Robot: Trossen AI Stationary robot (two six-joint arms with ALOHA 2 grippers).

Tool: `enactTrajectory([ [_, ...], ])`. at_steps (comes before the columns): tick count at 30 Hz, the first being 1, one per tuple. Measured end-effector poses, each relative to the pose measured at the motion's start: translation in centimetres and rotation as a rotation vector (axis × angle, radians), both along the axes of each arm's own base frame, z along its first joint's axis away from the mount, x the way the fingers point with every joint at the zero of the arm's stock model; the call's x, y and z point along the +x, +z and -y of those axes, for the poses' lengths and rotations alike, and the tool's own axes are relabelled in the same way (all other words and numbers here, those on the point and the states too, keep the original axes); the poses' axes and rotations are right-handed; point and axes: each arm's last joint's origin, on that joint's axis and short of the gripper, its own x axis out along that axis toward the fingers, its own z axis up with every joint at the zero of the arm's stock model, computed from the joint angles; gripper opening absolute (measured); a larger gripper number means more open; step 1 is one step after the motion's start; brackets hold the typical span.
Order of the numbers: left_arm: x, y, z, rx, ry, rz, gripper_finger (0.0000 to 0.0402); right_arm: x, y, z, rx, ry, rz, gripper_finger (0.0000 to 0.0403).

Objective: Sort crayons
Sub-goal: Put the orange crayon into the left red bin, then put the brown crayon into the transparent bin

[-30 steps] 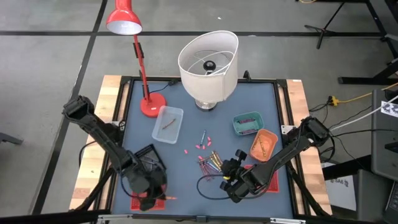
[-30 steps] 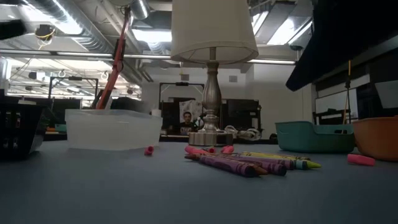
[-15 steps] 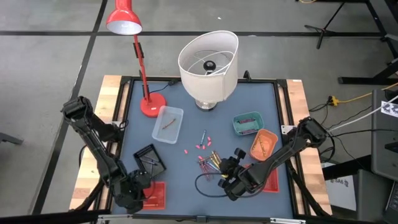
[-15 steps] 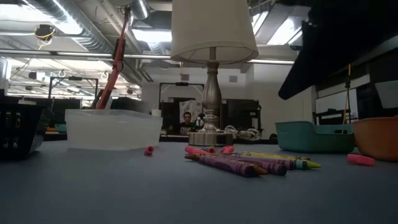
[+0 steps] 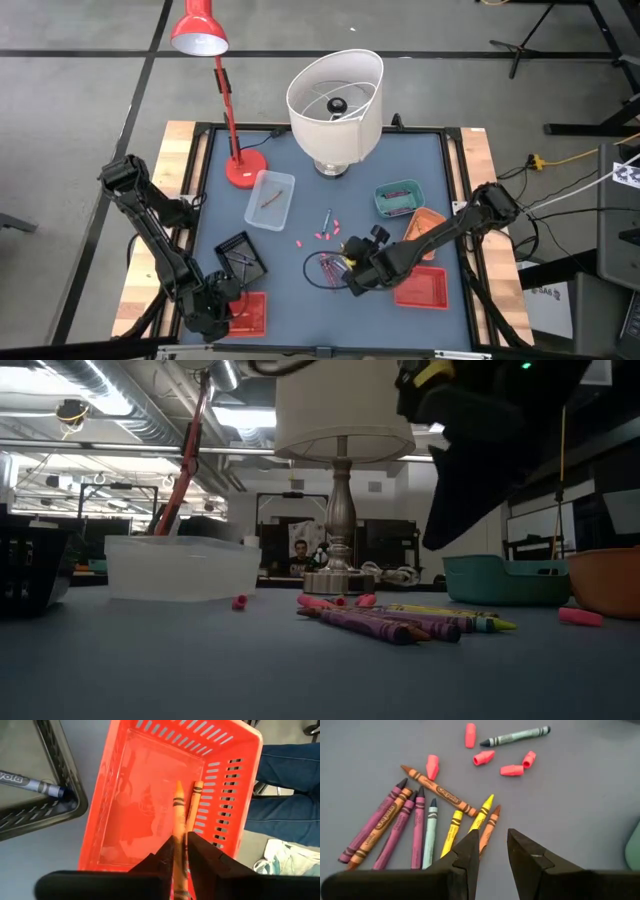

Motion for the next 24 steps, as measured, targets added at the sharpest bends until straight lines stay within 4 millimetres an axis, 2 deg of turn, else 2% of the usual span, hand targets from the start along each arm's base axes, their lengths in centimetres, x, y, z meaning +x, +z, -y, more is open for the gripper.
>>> enactTrajectory([
  [8,0.0,0.0,0.0,0.002,-0.001,-0.001,0.0082,0.9,-0.9,1.2,0.052,0.012,-0.066,0.0099],
  [17,0.1,0.0,-0.1,0.017,0.008,0.022,0.0085,1.3,-1.9,1.2,0.048,0.028,-0.087,0.0099],
  [24,0.1,0.0,-0.1,0.03,0.02,0.041,0.0085,1.5,-3.8,1.0,0.045,0.033,-0.148,0.0099],
])
